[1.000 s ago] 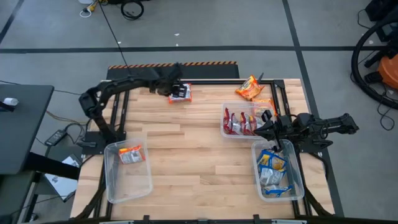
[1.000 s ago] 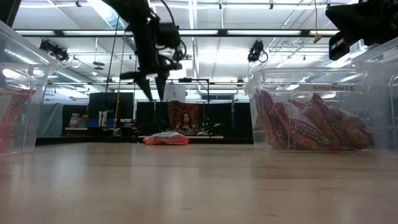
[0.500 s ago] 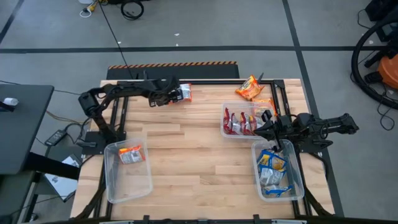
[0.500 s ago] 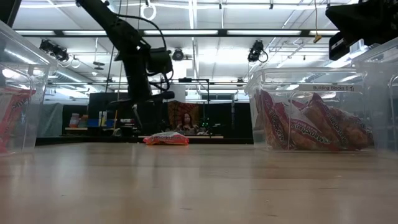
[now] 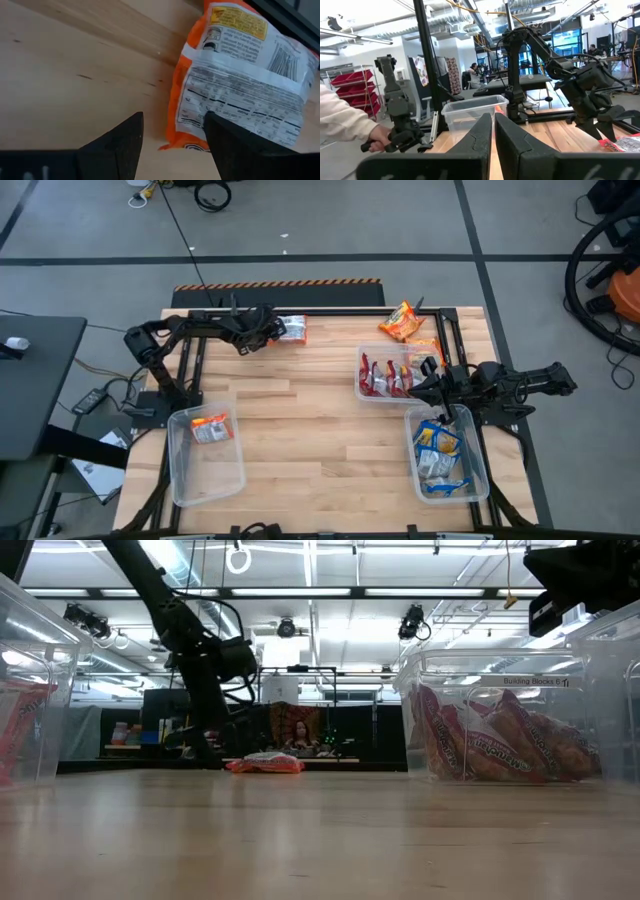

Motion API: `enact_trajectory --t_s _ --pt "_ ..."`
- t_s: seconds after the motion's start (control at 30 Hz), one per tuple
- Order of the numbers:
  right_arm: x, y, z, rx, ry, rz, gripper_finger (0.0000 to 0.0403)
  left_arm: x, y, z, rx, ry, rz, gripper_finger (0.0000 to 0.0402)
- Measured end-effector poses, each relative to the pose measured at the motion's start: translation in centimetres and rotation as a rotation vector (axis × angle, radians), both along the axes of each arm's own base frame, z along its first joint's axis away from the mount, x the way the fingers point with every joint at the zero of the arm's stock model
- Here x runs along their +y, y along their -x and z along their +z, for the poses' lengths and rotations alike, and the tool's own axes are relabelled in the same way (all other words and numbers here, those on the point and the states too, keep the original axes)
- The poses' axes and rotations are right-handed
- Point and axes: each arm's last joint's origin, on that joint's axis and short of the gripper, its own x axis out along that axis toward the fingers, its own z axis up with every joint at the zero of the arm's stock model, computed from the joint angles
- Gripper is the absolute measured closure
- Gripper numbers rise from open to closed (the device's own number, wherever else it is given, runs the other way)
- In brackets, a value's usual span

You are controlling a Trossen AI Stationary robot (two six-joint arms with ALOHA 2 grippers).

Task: Sort Maruchan noodles
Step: Put the orange noodle pack into the left container

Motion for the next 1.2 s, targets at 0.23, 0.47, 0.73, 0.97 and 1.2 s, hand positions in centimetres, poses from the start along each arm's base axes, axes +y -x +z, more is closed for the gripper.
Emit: enact_trajectory --t_s 0.23,0.47,0.73,0.97,1.2 --pt "0.0 0.0 0.0 0.000 0.000 0.000 0.0374 0.2 0.0 -0.5 -0.048 -0.092 -0.068 0.0193" --pt "0.0 0.0 0.0 0.000 0.000 0.000 0.0374 0.0 -0.1 -1.0 -0.037 -0.090 -0.073 0.0241" --pt "0.0 0.0 0.0 0.000 0.000 0.000 0.0374 -1.3 -1.2 -1.8 0.022 -0.096 -0.153 0.0362" --pt "0.0 0.0 0.0 0.000 0.000 0.000 0.0374 -2.6 -1.8 0.6 -0.022 -0.131 -0.314 0.0396" --pt "0.0 0.0 0.0 0.001 0.000 0.000 0.0374 -5.2 -3.7 7.8 -0.160 -0.348 -0.609 0.0398"
